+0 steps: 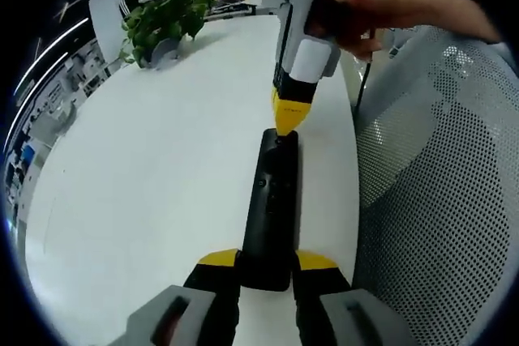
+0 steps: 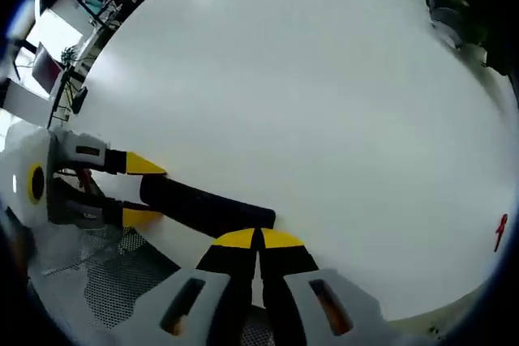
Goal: Press the specified remote control buttons in sequence, fully releasing each button before pressing the next.
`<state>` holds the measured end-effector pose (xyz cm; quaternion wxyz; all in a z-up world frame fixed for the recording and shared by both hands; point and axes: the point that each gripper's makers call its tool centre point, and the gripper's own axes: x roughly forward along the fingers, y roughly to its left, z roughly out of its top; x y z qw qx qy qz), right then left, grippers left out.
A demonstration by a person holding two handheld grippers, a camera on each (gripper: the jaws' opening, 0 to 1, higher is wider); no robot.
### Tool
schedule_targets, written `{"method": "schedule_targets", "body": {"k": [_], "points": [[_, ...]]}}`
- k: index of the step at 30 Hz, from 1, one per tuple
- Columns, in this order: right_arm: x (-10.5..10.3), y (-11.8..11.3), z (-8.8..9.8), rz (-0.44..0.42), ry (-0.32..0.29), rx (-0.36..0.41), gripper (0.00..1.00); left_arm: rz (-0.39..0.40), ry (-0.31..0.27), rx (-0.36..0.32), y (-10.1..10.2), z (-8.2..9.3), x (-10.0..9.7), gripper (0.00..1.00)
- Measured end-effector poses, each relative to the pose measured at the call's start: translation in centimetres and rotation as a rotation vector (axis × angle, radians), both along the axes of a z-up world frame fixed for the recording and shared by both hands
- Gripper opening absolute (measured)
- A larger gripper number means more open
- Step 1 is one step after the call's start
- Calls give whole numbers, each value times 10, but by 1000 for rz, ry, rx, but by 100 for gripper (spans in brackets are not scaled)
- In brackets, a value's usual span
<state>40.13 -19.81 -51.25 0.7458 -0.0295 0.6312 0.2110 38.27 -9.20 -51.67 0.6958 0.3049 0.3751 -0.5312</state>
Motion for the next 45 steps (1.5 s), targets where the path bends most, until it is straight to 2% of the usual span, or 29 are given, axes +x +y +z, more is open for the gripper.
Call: {"method": "schedule_targets", "body": {"k": [5,8,11,23,32,45], "points": [[1,-7,1,-69,26,18,0,-7,12,-9,-2,0,-2,24],[3,-2,7,-123,33,93,0,-12,10,-7,-3,0,-3,24],[3,-2,7,-138,46,111,0,-15,10,-9,-3,0,-3,24],[-5,4,0,-87,98,86,0,-30,13,-9,-6,0,-5,24],[-5,5,0,-76,102,73,0,-23,17,-15,-6,0,-5,25],[-5,6,-1,-44,76,8,0,-21,22,-7,-6,-1,-4,25]]}}
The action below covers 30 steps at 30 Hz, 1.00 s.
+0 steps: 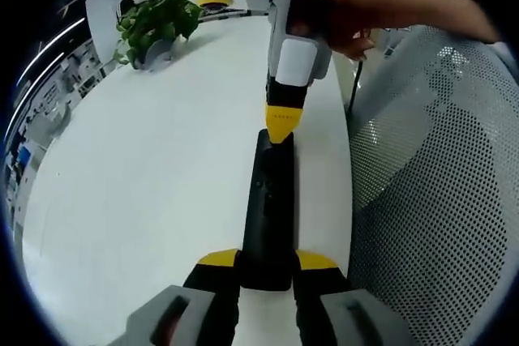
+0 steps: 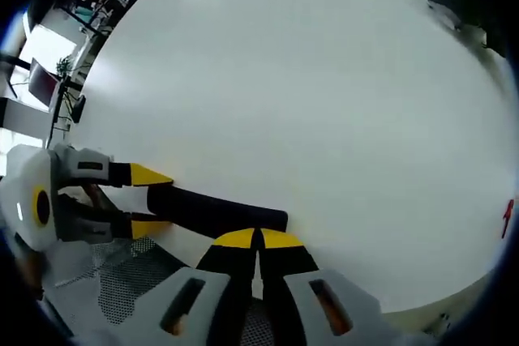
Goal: Press the specified remote control buttons in sequence, fully releasing each button before pressing the next.
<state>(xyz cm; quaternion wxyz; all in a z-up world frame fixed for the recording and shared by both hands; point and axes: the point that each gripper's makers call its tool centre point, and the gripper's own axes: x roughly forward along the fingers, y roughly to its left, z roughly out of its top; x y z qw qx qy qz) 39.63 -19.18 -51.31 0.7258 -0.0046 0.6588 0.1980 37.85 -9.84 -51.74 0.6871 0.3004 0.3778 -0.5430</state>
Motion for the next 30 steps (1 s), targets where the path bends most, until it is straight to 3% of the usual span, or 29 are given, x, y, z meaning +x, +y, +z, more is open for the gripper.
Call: {"method": "schedule_targets", "body": {"k": [5,10,12,20,30], "points": [[1,0,0,36,-9,-17,0,3,3,2,-1,0,1,25],[0,-1,0,25,-12,26,0,15,5,-9,-3,0,2,25],[0,-1,0,-23,-6,53,0,17,4,-9,-3,0,2,25],[0,0,0,29,-32,7,0,27,2,-13,-3,0,1,25],[-5,8,2,-5,22,71,0,37,0,-28,-3,0,2,25]]}}
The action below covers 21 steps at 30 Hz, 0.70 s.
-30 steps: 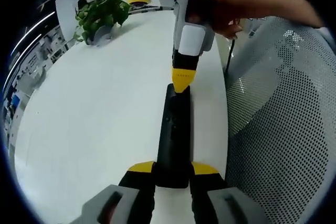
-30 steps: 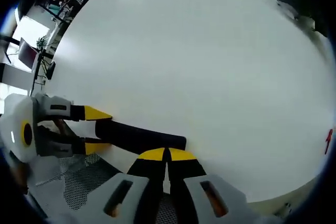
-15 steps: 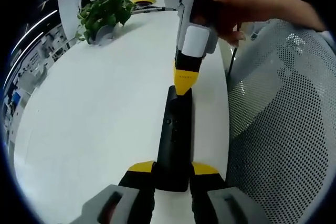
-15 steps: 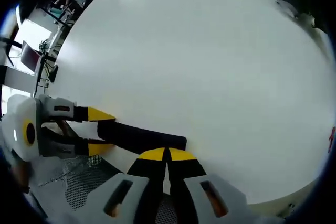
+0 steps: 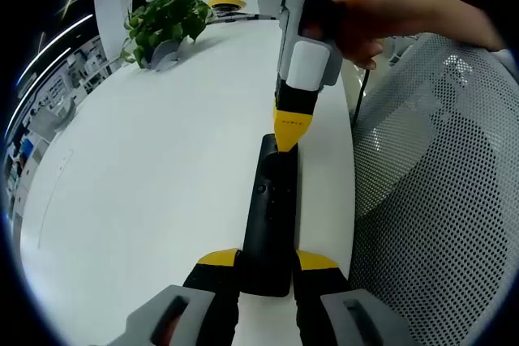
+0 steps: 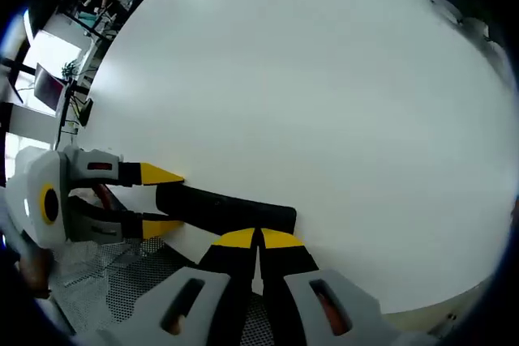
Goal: Press the specified remote control buttons in sequence, fully releasing each button before pressing the next.
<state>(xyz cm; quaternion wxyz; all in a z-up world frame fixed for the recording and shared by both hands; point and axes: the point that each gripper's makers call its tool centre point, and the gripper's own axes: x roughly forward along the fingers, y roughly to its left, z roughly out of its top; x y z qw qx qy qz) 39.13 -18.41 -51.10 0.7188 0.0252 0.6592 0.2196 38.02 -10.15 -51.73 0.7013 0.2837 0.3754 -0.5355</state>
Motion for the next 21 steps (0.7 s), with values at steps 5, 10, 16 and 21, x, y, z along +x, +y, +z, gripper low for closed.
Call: {"method": "schedule_targets", "body": {"k": [5,10,16,21], "points": [[-1,2,-1,40,-13,-24,0,1,-1,-4,0,0,0,25],[1,4,1,34,-21,-7,0,0,0,-4,0,0,0,25],[-1,4,0,35,-9,-9,0,-1,0,-1,-1,0,0,25],[-2,4,0,12,8,7,0,-5,1,3,-1,0,0,25]]}}
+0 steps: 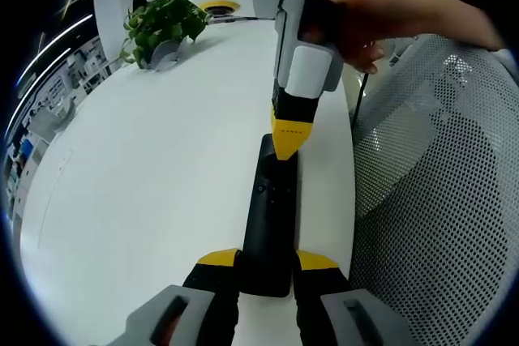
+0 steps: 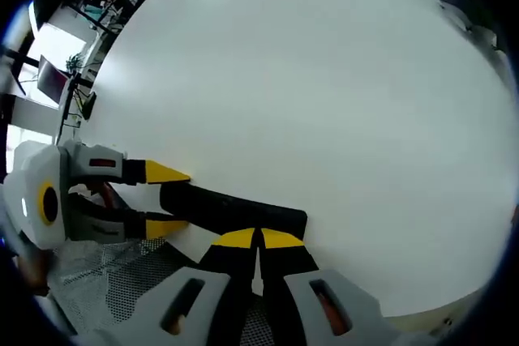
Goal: Press the specified remote control buttons in sequence, fully releasing each button before pressing the next.
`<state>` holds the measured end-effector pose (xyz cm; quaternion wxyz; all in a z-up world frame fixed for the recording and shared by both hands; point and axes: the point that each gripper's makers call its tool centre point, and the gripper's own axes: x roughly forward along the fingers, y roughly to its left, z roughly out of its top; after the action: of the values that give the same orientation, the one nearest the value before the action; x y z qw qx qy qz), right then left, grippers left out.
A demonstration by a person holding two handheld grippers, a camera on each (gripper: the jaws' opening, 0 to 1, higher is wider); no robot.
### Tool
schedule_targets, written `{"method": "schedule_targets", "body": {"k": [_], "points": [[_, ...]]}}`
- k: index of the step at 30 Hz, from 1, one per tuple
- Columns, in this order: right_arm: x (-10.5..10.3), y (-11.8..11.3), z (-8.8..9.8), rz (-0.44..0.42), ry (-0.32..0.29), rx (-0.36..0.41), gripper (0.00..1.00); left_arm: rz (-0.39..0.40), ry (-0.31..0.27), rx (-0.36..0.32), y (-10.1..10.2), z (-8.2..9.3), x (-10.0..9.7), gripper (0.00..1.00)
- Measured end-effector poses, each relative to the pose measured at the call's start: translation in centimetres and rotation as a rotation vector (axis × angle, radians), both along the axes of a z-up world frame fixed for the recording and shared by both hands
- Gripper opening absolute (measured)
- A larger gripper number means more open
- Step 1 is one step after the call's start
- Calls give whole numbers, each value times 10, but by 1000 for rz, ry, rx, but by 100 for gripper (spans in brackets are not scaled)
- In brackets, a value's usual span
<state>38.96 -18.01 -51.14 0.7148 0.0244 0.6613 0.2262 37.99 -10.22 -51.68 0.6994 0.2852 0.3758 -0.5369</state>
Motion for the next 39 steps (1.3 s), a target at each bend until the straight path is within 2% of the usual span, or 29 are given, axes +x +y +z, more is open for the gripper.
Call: {"method": "schedule_targets", "body": {"k": [4,10,16,27,32,39], "points": [[0,1,0,12,-1,-7,0,-3,1,3,0,0,0,25],[-1,4,0,56,-37,-43,0,-5,1,7,-1,0,1,25],[1,3,-1,59,-35,-62,0,-8,1,15,-2,-1,1,25],[2,2,-2,30,-27,-37,0,-9,-1,13,-2,0,1,25],[3,0,-2,0,-23,0,0,-6,-2,9,-2,0,1,25],[3,1,-3,-17,3,23,0,-21,-7,11,-2,0,0,25]]}}
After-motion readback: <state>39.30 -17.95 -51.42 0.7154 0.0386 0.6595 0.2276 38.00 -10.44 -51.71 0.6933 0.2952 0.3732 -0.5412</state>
